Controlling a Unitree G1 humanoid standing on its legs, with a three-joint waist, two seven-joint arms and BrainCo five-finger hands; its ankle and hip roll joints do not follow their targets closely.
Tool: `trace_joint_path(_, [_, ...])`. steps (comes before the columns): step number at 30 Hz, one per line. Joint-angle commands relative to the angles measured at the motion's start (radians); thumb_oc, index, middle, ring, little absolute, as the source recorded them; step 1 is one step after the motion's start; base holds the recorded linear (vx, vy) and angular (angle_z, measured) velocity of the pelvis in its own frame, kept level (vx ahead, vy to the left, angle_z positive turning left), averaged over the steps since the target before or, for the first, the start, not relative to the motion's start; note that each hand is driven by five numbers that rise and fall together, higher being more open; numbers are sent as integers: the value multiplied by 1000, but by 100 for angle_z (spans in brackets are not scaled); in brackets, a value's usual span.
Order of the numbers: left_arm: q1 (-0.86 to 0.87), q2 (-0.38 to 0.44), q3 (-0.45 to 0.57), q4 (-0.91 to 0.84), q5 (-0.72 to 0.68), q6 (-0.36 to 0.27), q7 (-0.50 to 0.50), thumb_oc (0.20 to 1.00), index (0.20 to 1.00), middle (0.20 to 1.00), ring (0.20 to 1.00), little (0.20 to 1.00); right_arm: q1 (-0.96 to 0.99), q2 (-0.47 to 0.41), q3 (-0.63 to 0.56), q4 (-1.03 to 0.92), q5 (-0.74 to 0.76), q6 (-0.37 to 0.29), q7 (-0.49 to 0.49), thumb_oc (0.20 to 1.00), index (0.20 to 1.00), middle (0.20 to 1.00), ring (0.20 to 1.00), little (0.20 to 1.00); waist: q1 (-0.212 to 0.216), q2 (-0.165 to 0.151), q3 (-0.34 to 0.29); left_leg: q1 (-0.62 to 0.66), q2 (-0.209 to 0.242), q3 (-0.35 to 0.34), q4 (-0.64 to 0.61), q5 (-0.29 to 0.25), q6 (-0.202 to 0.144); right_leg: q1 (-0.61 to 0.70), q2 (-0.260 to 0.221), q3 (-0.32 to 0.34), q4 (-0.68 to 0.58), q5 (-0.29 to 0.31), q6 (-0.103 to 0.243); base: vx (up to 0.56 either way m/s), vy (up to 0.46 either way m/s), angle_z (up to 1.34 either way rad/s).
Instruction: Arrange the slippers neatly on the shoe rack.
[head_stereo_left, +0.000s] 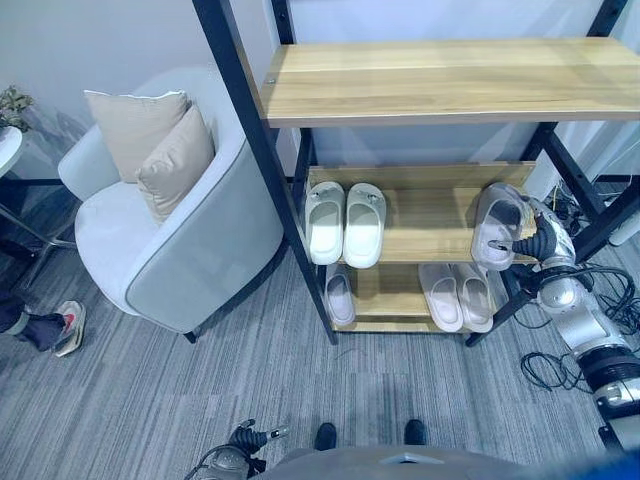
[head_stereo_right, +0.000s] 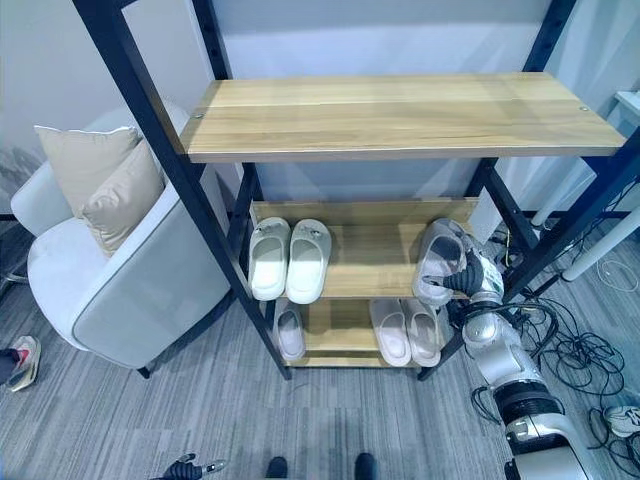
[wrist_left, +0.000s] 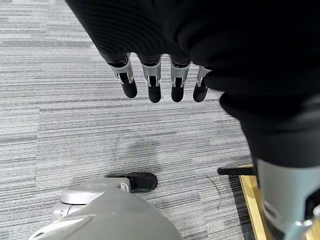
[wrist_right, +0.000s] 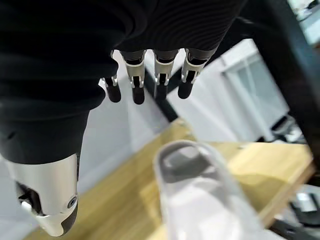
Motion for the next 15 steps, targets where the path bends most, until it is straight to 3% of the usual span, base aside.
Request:
trace_joint_path(1, [-58,33,12,89,-30,0,-9,1000,1000,1000,1000,1000,-91,-14,-33,37,19,-9,-45,1000,1000,1000,1000,1000,13,-35,10,-2,-25,-10,6,-92,13,47,-29,-56,11,-91,43,0,0,0])
trace_joint_path(9, [-54,35,-8,89,-73,4,-8,1000,1000,1000,1000,1000,-163,49,35,162,117,-6,-11,1000,1000,1000,1000,1000,12,-23,18,-10,-23,-6,6,-87,10,38,-27,-51,11,-92,41,0,0,0])
trace_joint_path(15, [-66,31,-38,84,-85,6,-9,1000,1000,1000,1000,1000,-165,131,79,362,207,-14,28,1000,1000,1000,1000,1000,13,-23,14,-9,-23,-8,6,-86,9,44,-25,-54,11,-98,37,2,-5,0])
